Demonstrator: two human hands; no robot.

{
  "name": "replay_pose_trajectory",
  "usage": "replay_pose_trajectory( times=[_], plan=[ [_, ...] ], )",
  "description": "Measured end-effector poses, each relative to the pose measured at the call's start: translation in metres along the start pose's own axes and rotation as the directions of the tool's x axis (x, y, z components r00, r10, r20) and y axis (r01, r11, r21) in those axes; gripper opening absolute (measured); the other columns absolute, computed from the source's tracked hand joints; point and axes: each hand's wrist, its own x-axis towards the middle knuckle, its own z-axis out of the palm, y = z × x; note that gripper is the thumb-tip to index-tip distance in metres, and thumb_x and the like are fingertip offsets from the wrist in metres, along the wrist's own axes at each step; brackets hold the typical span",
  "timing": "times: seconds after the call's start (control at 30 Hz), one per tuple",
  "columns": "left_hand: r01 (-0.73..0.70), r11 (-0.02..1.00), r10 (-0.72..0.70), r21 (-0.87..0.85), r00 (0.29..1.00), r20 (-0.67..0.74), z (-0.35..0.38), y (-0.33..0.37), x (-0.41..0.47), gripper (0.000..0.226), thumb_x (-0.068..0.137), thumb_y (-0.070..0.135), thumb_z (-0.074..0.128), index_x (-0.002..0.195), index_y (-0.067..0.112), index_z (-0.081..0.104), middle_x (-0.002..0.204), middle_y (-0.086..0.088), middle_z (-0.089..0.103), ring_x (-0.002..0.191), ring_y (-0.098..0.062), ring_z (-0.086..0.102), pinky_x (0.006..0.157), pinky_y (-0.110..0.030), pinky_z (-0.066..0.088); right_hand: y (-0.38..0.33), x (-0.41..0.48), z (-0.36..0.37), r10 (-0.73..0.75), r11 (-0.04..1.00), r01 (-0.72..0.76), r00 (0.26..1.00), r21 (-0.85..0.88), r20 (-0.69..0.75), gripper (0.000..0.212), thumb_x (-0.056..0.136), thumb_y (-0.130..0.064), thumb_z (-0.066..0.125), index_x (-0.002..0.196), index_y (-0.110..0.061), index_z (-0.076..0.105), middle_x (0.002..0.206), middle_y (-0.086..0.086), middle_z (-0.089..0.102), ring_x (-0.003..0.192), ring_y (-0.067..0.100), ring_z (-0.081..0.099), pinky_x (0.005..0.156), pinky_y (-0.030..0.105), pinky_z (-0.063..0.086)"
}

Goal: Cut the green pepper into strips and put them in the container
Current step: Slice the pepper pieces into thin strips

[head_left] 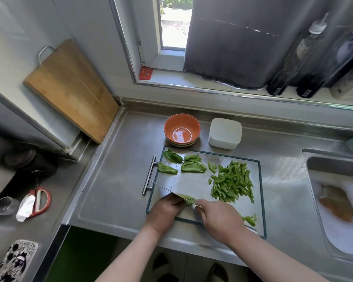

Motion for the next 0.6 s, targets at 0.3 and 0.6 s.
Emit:
replay_pose_trajectory(
  times=[0.3, 0.6],
  plan=[
    [0.017, 0.999, -0.016, -0.037, 1.0, 0.012, 0.004, -0.005, -0.004, 0.033, 0.086, 0.014, 0.07, 0.117, 0.023, 0.073, 0.114, 0.003, 0.071, 0.104, -0.017, 0.064, 0.085, -0.031, 0.055, 0.014, -0.017, -0.003, 0.067, 0.998, -0.067, 0.997, -0.006, 0.038, 0.021, 0.105, -0.038, 0.032, 0.091, -0.03, 0.045, 0.078, -0.002, 0.055, 0.071, 0.027, 0.049, 0.066, 0.038, 0.045],
    [0.021, 0.999, -0.022, -0.027, 0.999, -0.032, 0.003, 0.0, -0.004, 0.023, 0.095, 0.022, 0.059, 0.111, 0.017, 0.074, 0.107, -0.003, 0.07, 0.096, -0.022, 0.066, 0.073, -0.032, 0.057, -0.005, 0.021, 0.012, 0.118, 0.993, -0.115, 0.987, -0.039, 0.104, 0.013, 0.1, -0.021, 0.036, 0.1, -0.017, 0.049, 0.089, 0.011, 0.061, 0.078, 0.033, 0.057, 0.064, 0.04, 0.044]
  ],
)
